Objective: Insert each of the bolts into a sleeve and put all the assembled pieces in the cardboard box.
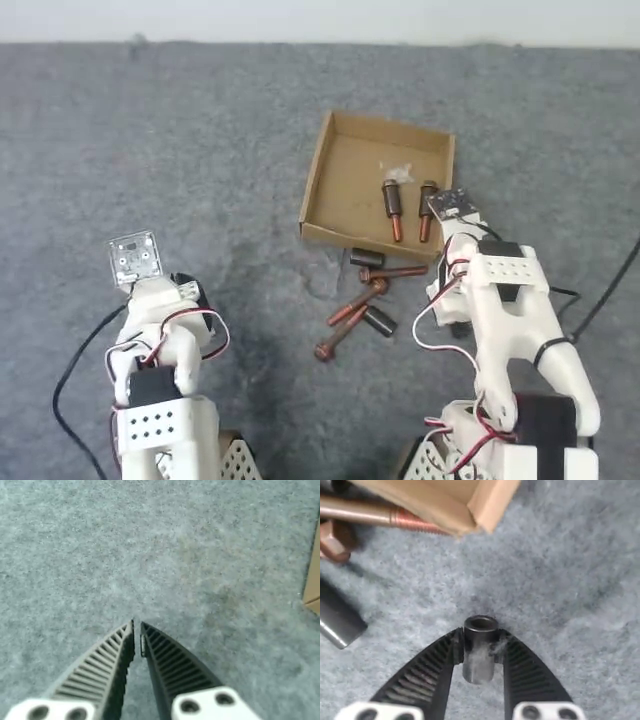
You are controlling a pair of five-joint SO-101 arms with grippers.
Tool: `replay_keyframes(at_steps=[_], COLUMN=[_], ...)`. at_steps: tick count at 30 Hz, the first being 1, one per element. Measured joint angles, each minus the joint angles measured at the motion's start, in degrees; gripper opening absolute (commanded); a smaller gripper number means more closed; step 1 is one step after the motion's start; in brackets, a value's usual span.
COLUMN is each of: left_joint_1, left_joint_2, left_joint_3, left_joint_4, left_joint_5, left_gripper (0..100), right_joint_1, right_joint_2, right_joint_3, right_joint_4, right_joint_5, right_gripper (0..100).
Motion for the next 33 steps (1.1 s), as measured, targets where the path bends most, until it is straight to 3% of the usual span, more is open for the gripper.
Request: replay_keyframes(at_steps=[23, 28, 33], left_joint_1=[0.0, 0.0, 0.8], left_joint_2=[0.0, 0.0, 0.0], left_joint_3=[0.0, 0.0, 0.0], left_joint_4=[0.0, 0.0, 2.6], left_joint_5=[-0.1, -0.1, 0.0], left_gripper=[2, 2, 2], right_joint_1=[0.1, 0.2, 0.3], right_joint_2=[1.7, 5.0, 5.8], right_joint_3=[0.8, -1.5, -2.1], right_joint_4=[1.6, 2.7, 2.7], right_joint_5=[5.3, 6.1, 6.2], right_gripper=[13.2, 0.0, 0.9])
